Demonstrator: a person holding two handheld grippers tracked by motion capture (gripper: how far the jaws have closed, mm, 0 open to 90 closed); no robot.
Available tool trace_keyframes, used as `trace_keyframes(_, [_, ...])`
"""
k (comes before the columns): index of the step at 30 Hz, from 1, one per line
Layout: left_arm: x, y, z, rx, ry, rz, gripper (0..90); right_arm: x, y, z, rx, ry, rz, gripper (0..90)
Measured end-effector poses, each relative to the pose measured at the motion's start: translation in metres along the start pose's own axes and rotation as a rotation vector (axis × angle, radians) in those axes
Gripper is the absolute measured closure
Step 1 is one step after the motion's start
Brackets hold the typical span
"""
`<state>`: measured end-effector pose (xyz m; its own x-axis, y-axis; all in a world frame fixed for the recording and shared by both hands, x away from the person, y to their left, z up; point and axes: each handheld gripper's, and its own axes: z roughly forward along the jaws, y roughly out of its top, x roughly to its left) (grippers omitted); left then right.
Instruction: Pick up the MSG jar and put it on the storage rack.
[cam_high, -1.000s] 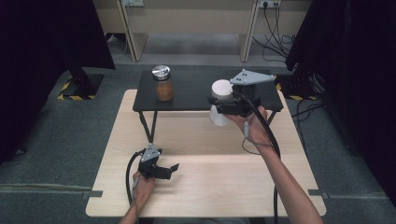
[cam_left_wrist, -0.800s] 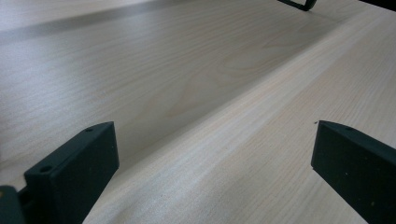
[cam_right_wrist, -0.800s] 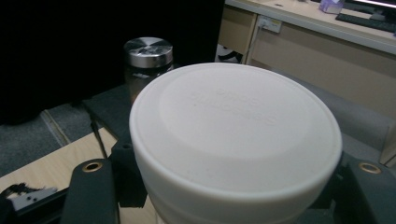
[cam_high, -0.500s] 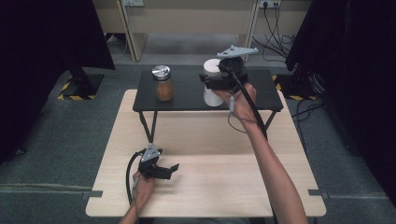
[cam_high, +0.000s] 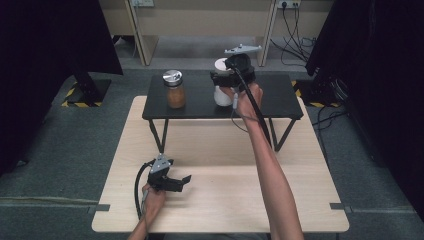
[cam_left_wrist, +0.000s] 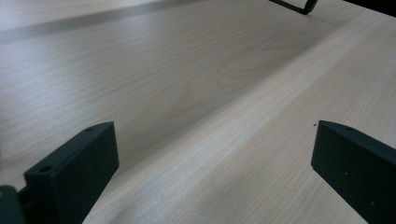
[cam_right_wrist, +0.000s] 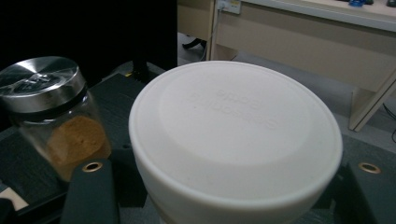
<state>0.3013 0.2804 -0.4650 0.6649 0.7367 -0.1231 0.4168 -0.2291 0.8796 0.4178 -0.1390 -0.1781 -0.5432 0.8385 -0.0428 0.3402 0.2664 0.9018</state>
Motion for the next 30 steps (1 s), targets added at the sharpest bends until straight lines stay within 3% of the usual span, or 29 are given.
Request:
trace_keyframes(17, [-0.001, 0.001, 0.000, 0.005, 0.001, 0.008, 0.1, 0.001, -0.003, 0.010, -0.027, -0.038, 0.029, 34.3])
trace_keyframes(30, [-0.001, 0.001, 0.000, 0.008, 0.001, 0.016, 0.1, 0.003, -0.008, 0.022, -0.008, -0.065, 0.015, 34.2])
